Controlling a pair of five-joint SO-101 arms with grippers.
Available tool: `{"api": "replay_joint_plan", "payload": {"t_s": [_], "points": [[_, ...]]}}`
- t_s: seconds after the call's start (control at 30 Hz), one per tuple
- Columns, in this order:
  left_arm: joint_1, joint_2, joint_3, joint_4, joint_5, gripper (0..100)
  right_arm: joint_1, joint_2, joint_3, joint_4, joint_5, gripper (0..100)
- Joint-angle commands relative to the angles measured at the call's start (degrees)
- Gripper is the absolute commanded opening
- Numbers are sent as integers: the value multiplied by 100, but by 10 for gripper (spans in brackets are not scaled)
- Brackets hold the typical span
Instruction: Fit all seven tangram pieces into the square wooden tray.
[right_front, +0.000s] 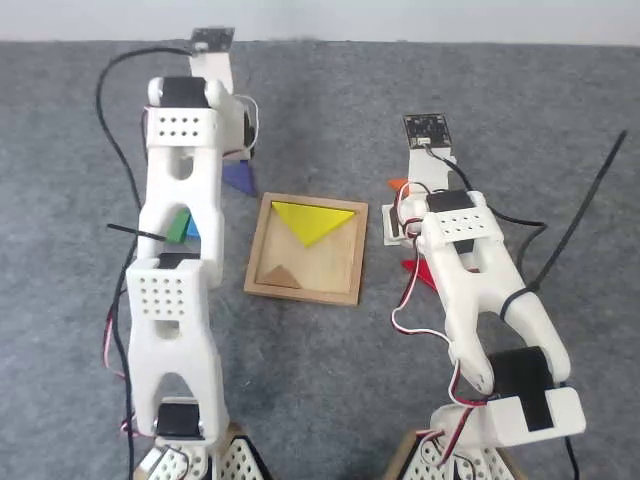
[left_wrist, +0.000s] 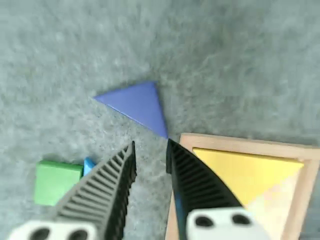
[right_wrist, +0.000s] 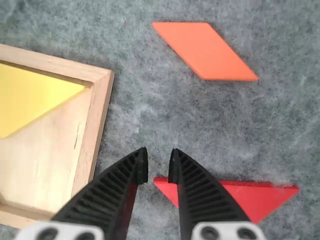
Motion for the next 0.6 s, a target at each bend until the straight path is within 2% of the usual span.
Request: {"api": "replay_joint_plan", "payload": {"t_s": [0.0,0.1,0.2,0.27,0.37,0.5,0.57], "points": [[-264,-132,154,-1398,765,93,-31,-75,-220,-57,88,80],[-387,563,242,-2409,1477,43,-31,-75,-220,-57,88,80],[-360,1169,215,-2585,1530,11,-31,-75,-211,-57,88,80],[-237,1442,13,-2295,1503,12,-31,-84,-211,-57,97,80],[-141,1609,-637,-1257,1389,12,-31,-101,-211,-57,105,80],[-44,1618,-1305,-18,747,12,-31,-101,-211,-57,105,80],[-44,1618,-1420,264,484,12,-22,-101,-211,-48,105,80]]}}
